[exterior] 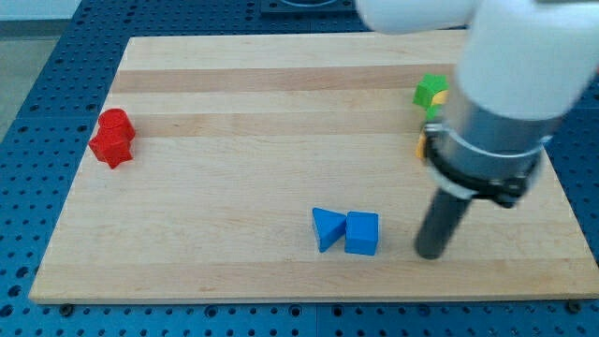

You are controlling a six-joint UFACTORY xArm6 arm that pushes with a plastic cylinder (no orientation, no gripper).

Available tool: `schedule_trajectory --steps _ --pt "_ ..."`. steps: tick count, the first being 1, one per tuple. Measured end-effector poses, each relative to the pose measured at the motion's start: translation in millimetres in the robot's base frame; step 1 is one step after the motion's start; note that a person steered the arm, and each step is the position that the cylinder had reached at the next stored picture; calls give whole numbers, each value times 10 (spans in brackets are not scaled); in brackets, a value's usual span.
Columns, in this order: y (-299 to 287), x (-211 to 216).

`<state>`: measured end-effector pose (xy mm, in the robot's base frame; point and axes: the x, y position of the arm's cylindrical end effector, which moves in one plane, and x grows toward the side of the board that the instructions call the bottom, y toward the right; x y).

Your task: Move the blue blocks to the bottom right of the red star

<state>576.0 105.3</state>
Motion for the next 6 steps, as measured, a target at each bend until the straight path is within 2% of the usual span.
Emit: schedule_trajectory --steps 2,4,6 --pt "-1139 -199" --pt "-2023 -199" --pt "-2039 -389"
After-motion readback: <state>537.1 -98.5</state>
